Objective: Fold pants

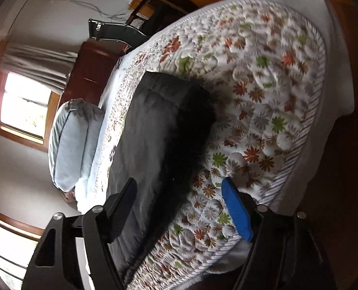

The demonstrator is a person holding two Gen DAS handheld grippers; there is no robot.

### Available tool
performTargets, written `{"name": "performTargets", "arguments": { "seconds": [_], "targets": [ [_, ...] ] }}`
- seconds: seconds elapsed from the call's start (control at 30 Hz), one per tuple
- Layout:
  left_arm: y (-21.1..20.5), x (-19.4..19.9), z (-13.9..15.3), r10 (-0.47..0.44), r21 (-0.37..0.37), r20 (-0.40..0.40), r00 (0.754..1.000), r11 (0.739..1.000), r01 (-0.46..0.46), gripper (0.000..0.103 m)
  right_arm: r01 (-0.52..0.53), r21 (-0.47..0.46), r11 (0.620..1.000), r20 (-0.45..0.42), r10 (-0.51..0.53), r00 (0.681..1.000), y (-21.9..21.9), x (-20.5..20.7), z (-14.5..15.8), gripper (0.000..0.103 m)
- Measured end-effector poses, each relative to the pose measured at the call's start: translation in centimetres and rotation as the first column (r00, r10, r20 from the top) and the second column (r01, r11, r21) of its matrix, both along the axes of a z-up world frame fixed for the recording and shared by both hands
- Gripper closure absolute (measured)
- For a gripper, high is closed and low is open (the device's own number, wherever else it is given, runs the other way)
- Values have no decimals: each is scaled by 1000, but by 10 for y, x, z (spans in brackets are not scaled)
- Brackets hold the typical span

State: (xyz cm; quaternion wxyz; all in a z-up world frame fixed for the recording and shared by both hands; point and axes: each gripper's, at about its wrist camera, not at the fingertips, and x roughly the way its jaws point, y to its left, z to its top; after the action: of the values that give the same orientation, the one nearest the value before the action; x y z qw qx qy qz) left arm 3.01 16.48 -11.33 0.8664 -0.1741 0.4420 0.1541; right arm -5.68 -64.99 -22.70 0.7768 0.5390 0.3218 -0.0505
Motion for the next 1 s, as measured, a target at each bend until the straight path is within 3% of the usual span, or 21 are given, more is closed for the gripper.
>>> {"name": "performTargets", "arguments": {
  "seconds": [0.1,0.37,0.63,0.8,0.9,0.97,1.0],
  "targets": [
    [-13,11,-12,-35,32,-54,998,999,37,6,-10,44,999,40,8,999,2,7,-6,28],
    [-22,16,-27,-90,105,-118,989,989,103,6,-20,39,999,44,18,999,4,24,-7,28],
    [-7,12,-40,-56,80,-144,988,994,68,6,-29,31,999,72,27,997,2,34,-8,33],
    [3,9,-49,-28,35,-147,989,999,34,6,-50,95,994,115,39,993,6,49,-14,39],
    [4,8,-50,-34,34,-146,989,999,39,6,-53,109,993,134,38,990,10,56,-17,61],
    [3,8,-51,-42,42,-151,988,998,49,6,-52,103,993,146,36,989,11,59,-16,87],
    [3,8,-52,-45,45,-153,987,998,52,6,-54,101,993,152,38,988,11,60,-16,88]
  ]
}}
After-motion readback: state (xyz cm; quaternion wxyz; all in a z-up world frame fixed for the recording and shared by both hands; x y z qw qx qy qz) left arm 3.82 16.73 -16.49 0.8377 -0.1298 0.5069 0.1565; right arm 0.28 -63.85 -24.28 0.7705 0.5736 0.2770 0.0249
